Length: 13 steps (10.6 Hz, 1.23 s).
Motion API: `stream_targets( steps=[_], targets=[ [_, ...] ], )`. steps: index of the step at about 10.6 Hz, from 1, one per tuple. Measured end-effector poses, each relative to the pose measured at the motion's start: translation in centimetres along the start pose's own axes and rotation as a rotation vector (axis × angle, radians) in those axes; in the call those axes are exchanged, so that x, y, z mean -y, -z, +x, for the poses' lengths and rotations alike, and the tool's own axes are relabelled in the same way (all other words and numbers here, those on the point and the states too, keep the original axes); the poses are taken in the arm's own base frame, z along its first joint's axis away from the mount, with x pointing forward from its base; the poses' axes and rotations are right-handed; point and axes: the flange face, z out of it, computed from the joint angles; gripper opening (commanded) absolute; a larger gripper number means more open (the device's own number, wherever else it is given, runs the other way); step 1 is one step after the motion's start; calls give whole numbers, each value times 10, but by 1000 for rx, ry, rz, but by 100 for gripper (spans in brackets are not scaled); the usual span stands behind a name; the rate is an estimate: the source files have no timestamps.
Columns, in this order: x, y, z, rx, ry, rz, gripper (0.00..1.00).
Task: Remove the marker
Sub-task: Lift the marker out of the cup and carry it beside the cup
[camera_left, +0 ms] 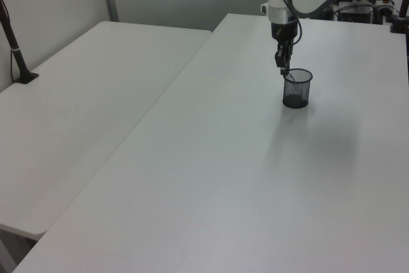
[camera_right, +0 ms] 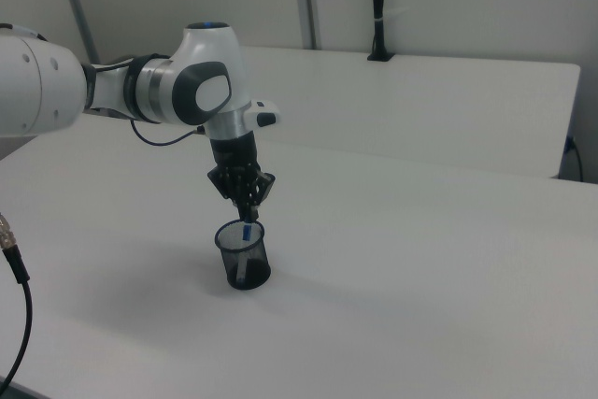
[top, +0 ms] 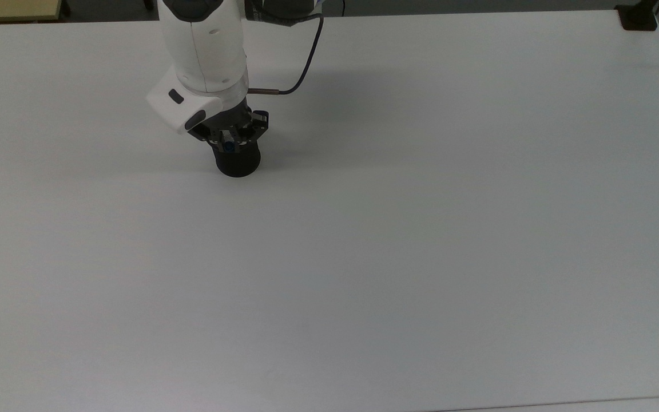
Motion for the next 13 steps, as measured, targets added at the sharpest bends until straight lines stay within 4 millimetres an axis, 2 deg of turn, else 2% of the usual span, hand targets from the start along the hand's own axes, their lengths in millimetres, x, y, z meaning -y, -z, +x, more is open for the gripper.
stream_targets(
  steps=[2, 5, 8, 11, 12, 13],
  targets=[
    [0, 1, 0, -3, 0, 0, 5],
    [-2, 11, 1, -21, -3, -2, 5],
    [-9, 59, -4, -79, -18, -13, 6],
    [-14, 128, -16, -108, -38, -8, 7],
    [-8, 145, -22, -121, -38, 9, 7],
    [9, 154, -27, -114, -27, 23, 7]
  ],
)
